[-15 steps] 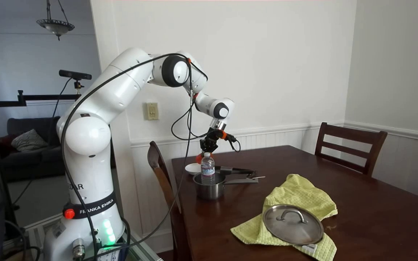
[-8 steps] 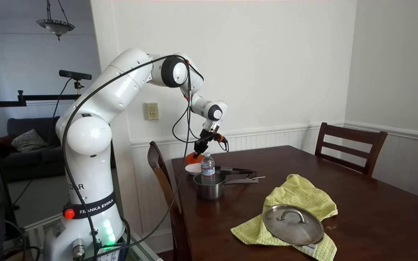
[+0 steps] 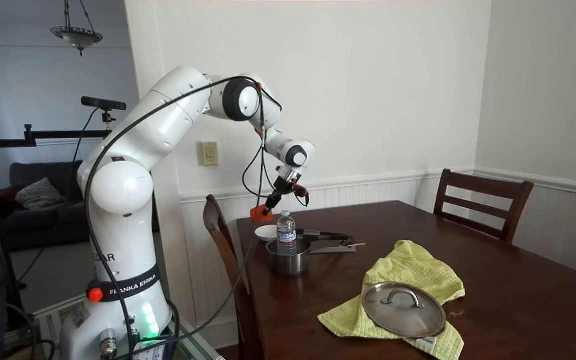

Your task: Pour the blocks out of the orange cup and into the white bowl then place the cup upright on the right side of the table

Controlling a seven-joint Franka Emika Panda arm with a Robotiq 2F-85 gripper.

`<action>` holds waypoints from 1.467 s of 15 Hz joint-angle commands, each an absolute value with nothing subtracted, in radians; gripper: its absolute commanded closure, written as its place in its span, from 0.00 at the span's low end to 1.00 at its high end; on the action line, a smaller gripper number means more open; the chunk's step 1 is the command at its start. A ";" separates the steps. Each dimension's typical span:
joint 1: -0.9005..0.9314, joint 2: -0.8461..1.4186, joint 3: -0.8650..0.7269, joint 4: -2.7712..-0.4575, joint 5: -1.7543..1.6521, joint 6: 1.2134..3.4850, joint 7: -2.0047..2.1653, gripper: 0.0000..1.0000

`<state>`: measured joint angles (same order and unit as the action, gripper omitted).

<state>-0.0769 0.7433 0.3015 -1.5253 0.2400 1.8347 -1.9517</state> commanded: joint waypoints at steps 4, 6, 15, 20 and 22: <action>-0.191 0.721 0.322 -1.555 0.502 1.776 -2.216 0.98; -0.227 0.730 0.315 -1.554 0.579 1.726 -2.277 0.98; -0.265 0.879 0.234 -1.465 0.845 1.378 -2.356 0.98; -0.234 0.863 0.174 -1.491 0.923 1.386 -2.383 0.98; -0.207 0.766 0.130 -1.574 0.914 1.499 -2.402 0.98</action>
<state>-0.2471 0.8822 0.1958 -1.4863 0.8903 1.4016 -2.3684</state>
